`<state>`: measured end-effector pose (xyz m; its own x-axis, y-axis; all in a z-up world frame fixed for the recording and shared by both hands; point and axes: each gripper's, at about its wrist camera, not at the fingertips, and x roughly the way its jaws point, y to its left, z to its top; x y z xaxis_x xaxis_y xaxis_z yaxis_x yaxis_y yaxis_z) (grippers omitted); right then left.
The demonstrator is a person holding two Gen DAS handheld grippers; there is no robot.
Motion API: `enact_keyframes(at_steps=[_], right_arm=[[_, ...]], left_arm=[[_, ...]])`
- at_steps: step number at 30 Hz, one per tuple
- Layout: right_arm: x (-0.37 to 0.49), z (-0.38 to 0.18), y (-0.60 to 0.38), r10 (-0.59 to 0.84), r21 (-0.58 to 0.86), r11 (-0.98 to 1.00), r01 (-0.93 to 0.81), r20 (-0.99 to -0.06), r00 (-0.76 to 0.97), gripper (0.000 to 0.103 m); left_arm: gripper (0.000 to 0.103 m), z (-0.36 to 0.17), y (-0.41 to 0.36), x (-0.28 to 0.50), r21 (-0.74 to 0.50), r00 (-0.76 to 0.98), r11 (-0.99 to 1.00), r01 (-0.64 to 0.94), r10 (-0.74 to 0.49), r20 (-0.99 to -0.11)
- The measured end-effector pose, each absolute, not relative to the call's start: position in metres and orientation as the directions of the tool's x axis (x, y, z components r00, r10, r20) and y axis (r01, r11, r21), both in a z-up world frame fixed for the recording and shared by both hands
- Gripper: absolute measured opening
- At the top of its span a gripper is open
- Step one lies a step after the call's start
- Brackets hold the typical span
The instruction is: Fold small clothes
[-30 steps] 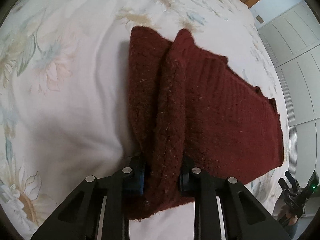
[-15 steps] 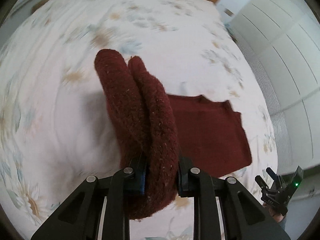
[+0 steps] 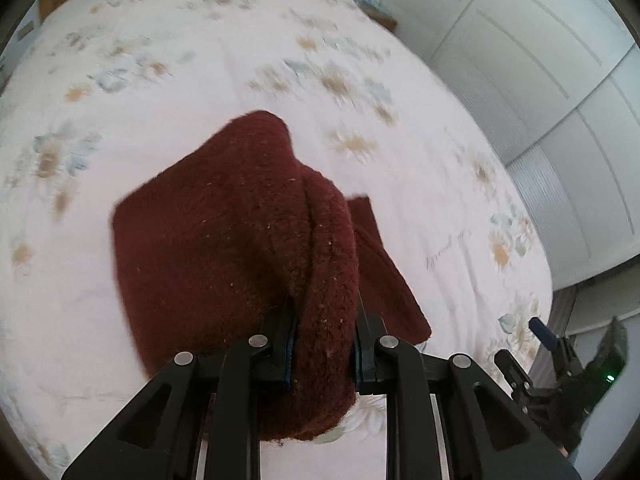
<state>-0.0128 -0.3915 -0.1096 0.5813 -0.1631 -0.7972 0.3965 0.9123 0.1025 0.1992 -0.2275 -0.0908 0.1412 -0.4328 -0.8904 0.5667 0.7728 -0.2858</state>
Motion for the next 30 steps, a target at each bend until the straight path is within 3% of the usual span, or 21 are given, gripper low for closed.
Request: enact_keyframes(at_steps=[7, 15, 18, 21, 23, 28, 30], right_arm=[[-0.018, -0.139, -0.404, -0.144, 0.082, 0.915, 0.396, -0.849, 0.509, 0.103], [-0.033, -0.149, -0.412, -0.137, 0.110, 0.891, 0.441, -0.860, 0.491, 0.103], [-0.033, -0.147, -0.412, -0.140, 0.104, 0.893, 0.438, -0.860, 0.490, 0.103], [-0.036, -0.141, -0.413, -0.146, 0.103, 0.893, 0.438, -0.854, 0.499, 0.103], [-0.037, -0.139, -0.414, -0.145, 0.111, 0.890, 0.442, -0.851, 0.506, 0.103], [-0.039, -0.132, -0.413, -0.144, 0.122, 0.885, 0.449, -0.846, 0.514, 0.103], [-0.038, -0.129, -0.411, -0.147, 0.115, 0.890, 0.441, -0.844, 0.516, 0.103]], left_arm=[[0.018, -0.152, -0.257, 0.185, -0.207, 0.150, 0.837, 0.506, -0.322, -0.935], [0.023, -0.157, -0.260, 0.184, -0.140, 0.171, 0.849, 0.509, -0.260, -0.950], [0.029, -0.151, -0.258, 0.183, -0.139, 0.174, 0.854, 0.501, -0.257, -0.950], [0.050, -0.143, -0.258, 0.182, -0.108, 0.201, 0.861, 0.497, -0.236, -0.951], [0.073, -0.134, -0.256, 0.180, -0.079, 0.229, 0.866, 0.494, -0.216, -0.949], [0.098, -0.110, -0.250, 0.176, -0.102, 0.231, 0.853, 0.512, -0.251, -0.940], [0.101, -0.098, -0.243, 0.177, -0.136, 0.227, 0.846, 0.516, -0.288, -0.930]])
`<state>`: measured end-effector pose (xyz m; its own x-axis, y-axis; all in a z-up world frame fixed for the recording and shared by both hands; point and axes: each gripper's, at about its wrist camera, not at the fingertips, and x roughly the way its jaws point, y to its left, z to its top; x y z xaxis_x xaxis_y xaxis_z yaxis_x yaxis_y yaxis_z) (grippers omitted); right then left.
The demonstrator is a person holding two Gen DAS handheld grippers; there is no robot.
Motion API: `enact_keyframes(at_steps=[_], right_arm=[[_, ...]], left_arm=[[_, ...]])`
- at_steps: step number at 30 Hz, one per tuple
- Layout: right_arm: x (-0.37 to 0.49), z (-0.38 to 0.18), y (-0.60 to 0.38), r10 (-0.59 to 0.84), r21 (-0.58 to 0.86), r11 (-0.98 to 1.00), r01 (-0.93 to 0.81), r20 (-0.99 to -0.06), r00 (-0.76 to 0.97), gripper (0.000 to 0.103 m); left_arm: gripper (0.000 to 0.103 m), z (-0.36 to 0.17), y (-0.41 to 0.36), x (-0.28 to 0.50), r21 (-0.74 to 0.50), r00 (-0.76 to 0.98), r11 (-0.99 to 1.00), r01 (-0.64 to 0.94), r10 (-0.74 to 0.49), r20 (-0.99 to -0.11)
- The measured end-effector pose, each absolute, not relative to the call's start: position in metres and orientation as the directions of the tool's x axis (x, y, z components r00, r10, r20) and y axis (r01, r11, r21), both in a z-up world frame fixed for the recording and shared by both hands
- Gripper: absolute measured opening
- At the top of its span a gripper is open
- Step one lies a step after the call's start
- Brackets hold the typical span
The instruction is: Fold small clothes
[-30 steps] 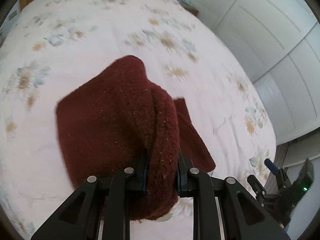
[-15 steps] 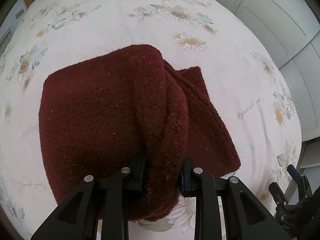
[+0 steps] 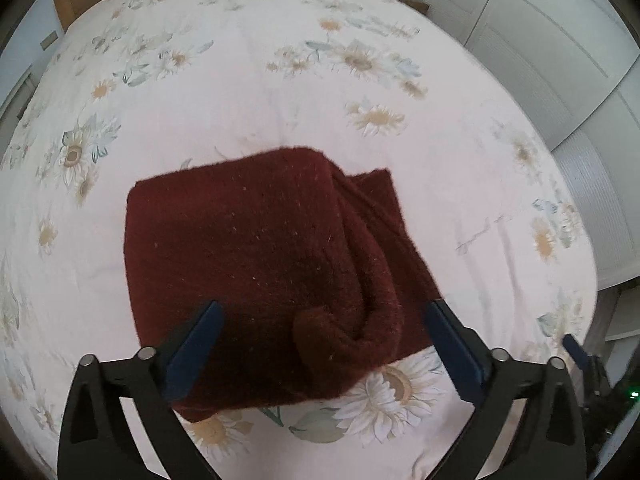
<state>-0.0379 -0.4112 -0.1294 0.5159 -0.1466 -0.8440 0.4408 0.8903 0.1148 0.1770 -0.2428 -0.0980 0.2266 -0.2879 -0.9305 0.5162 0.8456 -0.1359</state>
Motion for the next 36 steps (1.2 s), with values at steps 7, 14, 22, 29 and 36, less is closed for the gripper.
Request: enact_keyframes(at_steps=[7, 14, 22, 29, 36], right_arm=[[-0.020, -0.115, -0.391, -0.151, 0.059, 0.928, 0.367, -0.843, 0.516, 0.103], [0.034, -0.087, -0.355, -0.090, 0.046, 0.968, 0.245, -0.852, 0.516, 0.103], [0.131, -0.069, -0.314, 0.119, 0.186, 0.977, 0.100, -0.876, 0.468, 0.088], [0.204, -0.102, -0.289, 0.193, 0.236, 0.966, 0.105, -0.930, 0.312, 0.072], [0.208, -0.149, -0.279, 0.170, 0.198, 0.970, 0.139, -0.967, 0.192, 0.072]], left_arm=[[0.102, -0.069, -0.205, 0.192, -0.143, 0.275, 0.858, 0.494, -0.310, -0.910], [0.102, -0.079, -0.148, 0.208, -0.082, 0.302, 0.884, 0.460, -0.243, -0.922], [0.102, -0.114, -0.088, 0.199, -0.089, 0.289, 0.899, 0.428, -0.229, -0.929], [0.102, -0.127, -0.063, 0.187, -0.102, 0.285, 0.900, 0.424, -0.239, -0.928], [0.102, -0.134, -0.057, 0.189, -0.133, 0.266, 0.894, 0.427, -0.265, -0.927]])
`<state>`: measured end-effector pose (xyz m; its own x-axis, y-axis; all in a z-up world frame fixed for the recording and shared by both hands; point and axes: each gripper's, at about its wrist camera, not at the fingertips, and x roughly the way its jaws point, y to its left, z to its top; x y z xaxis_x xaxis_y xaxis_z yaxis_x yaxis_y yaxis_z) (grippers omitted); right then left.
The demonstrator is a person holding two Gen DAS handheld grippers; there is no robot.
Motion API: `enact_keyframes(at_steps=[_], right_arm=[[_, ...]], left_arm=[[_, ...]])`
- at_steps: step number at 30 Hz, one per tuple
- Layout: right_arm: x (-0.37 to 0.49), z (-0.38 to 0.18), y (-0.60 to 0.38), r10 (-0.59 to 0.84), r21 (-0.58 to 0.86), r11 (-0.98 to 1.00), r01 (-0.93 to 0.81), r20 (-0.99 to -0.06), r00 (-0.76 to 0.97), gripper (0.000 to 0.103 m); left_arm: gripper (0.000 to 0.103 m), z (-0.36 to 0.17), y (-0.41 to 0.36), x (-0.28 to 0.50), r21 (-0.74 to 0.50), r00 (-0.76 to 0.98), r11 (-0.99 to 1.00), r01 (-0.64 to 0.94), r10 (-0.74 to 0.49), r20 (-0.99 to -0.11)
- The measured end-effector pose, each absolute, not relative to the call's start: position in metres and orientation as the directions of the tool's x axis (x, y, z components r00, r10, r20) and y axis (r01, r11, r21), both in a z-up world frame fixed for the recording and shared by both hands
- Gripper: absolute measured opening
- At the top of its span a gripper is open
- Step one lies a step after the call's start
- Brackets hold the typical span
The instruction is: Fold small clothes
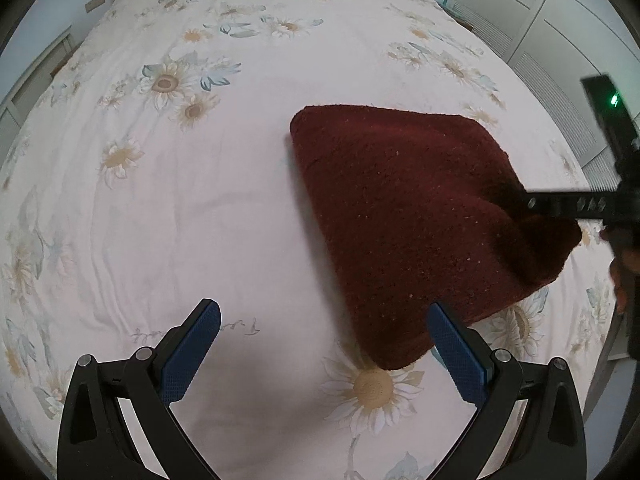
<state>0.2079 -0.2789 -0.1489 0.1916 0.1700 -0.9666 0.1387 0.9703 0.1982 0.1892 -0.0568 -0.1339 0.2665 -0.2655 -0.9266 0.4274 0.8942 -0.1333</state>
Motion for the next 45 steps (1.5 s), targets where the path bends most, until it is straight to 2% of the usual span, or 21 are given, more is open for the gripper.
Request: enact_keyframes(at_steps=[1, 2, 3, 4, 5, 8, 15, 21, 24, 28, 31, 34, 36, 41, 45], right_arm=[[0.206, -0.152, -0.279, 0.174, 0.201, 0.970, 0.138, -0.967, 0.186, 0.071], [0.204, -0.155, -0.279, 0.178, 0.204, 0.969, 0.139, -0.967, 0.184, 0.065], [0.201, -0.158, -0.279, 0.180, 0.206, 0.969, 0.139, -0.967, 0.181, 0.053], [0.200, -0.160, -0.279, 0.181, 0.206, 0.969, 0.139, -0.968, 0.174, 0.046], [0.197, -0.163, -0.278, 0.191, 0.213, 0.968, 0.133, -0.968, 0.165, 0.033], [0.188, -0.167, -0.277, 0.198, 0.215, 0.972, 0.099, -0.968, 0.155, 0.023], [0.161, -0.138, -0.306, 0.182, 0.228, 0.965, 0.131, -0.939, 0.290, 0.012], [0.138, -0.119, -0.336, 0.157, 0.224, 0.961, 0.163, -0.924, 0.348, 0.010], [0.131, -0.126, -0.339, 0.165, 0.232, 0.958, 0.171, -0.928, 0.335, 0.010], [0.132, -0.146, -0.335, 0.218, 0.289, 0.936, 0.201, -0.924, 0.313, 0.012], [0.135, -0.144, -0.337, 0.207, 0.285, 0.931, 0.229, -0.927, 0.312, 0.019], [0.140, -0.135, -0.334, 0.161, 0.242, 0.939, 0.244, -0.937, 0.310, 0.040], [0.143, -0.128, -0.336, 0.166, 0.254, 0.933, 0.255, -0.933, 0.321, 0.061], [0.157, -0.136, -0.328, 0.195, 0.262, 0.935, 0.240, -0.943, 0.269, 0.075], [0.167, -0.170, -0.318, 0.264, 0.305, 0.921, 0.240, -0.946, 0.190, 0.076]], left_arm=[[0.102, -0.135, -0.057, 0.190, -0.141, 0.261, 0.893, 0.427, -0.271, -0.927], [0.102, -0.137, -0.057, 0.190, -0.145, 0.256, 0.891, 0.429, -0.274, -0.927], [0.102, -0.138, -0.058, 0.190, -0.146, 0.254, 0.890, 0.433, -0.275, -0.927], [0.102, -0.140, -0.059, 0.190, -0.147, 0.253, 0.888, 0.435, -0.277, -0.927], [0.102, -0.142, -0.059, 0.190, -0.151, 0.248, 0.888, 0.435, -0.280, -0.927], [0.102, -0.146, -0.062, 0.188, -0.161, 0.234, 0.885, 0.436, -0.284, -0.930], [0.102, -0.149, -0.072, 0.185, -0.133, 0.231, 0.877, 0.461, -0.263, -0.937], [0.102, -0.145, -0.083, 0.182, -0.139, 0.234, 0.869, 0.475, -0.277, -0.932], [0.102, -0.145, -0.089, 0.181, -0.147, 0.229, 0.862, 0.485, -0.287, -0.930], [0.102, -0.147, -0.093, 0.180, -0.155, 0.222, 0.860, 0.486, -0.293, -0.930], [0.102, -0.147, -0.092, 0.181, -0.153, 0.218, 0.860, 0.487, -0.289, -0.932], [0.102, -0.147, -0.090, 0.181, -0.135, 0.227, 0.862, 0.489, -0.275, -0.934], [0.102, -0.146, -0.087, 0.182, -0.135, 0.231, 0.866, 0.482, -0.274, -0.934], [0.102, -0.147, -0.085, 0.183, -0.145, 0.225, 0.868, 0.475, -0.279, -0.934], [0.102, -0.145, -0.084, 0.184, -0.137, 0.228, 0.868, 0.478, -0.274, -0.934]])
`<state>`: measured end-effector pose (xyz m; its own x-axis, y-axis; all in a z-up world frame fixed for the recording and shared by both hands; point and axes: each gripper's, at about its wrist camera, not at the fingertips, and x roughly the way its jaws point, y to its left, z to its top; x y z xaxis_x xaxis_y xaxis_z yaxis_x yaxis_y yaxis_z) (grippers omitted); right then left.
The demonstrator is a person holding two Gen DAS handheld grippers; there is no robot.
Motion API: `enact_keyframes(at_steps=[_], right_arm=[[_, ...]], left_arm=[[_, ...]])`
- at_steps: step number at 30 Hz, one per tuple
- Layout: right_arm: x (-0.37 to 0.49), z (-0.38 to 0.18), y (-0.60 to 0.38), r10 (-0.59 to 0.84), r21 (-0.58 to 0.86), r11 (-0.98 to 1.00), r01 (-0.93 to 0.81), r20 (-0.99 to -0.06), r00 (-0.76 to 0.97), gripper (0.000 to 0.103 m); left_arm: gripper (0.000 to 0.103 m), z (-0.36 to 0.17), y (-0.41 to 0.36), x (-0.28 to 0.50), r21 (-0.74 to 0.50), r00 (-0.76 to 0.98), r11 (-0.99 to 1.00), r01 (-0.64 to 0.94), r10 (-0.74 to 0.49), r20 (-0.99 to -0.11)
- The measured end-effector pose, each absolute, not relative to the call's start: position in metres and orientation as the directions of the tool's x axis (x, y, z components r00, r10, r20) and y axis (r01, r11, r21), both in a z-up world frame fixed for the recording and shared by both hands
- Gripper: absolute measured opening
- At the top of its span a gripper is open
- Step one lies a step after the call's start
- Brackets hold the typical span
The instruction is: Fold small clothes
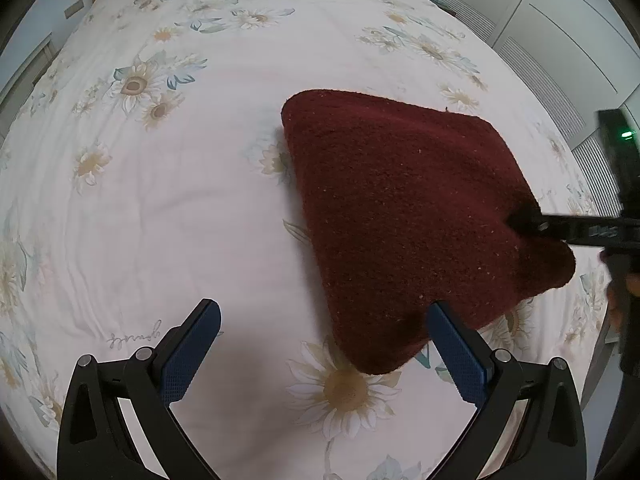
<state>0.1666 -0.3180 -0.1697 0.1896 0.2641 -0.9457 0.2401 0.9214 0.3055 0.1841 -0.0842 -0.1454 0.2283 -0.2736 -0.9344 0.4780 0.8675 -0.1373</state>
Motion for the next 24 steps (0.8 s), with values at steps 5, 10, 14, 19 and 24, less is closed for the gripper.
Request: enact_keyframes(at_steps=[5, 10, 14, 19, 24], right_arm=[[0.166, -0.185, -0.322, 0.314, 0.363, 0.885, 0.291, -0.928, 0.201, 0.043], [0.160, -0.163, -0.317, 0.265, 0.322, 0.925, 0.200, -0.927, 0.267, 0.026], [0.150, -0.141, -0.328, 0.244, 0.310, 0.935, 0.173, -0.915, 0.321, 0.024], [0.134, -0.134, -0.343, 0.155, 0.229, 0.955, 0.188, -0.928, 0.338, 0.024], [0.133, -0.171, -0.347, 0.102, 0.174, 0.958, 0.230, -0.951, 0.292, 0.027]], left_arm=[[0.102, -0.147, -0.087, 0.186, -0.123, 0.226, 0.868, 0.481, -0.258, -0.939], [0.102, -0.151, -0.092, 0.191, -0.117, 0.218, 0.869, 0.480, -0.248, -0.944], [0.102, -0.153, -0.098, 0.190, -0.129, 0.213, 0.866, 0.484, -0.259, -0.942], [0.102, -0.158, -0.105, 0.186, -0.154, 0.194, 0.861, 0.485, -0.277, -0.941], [0.102, -0.163, -0.110, 0.181, -0.162, 0.185, 0.857, 0.489, -0.283, -0.941]])
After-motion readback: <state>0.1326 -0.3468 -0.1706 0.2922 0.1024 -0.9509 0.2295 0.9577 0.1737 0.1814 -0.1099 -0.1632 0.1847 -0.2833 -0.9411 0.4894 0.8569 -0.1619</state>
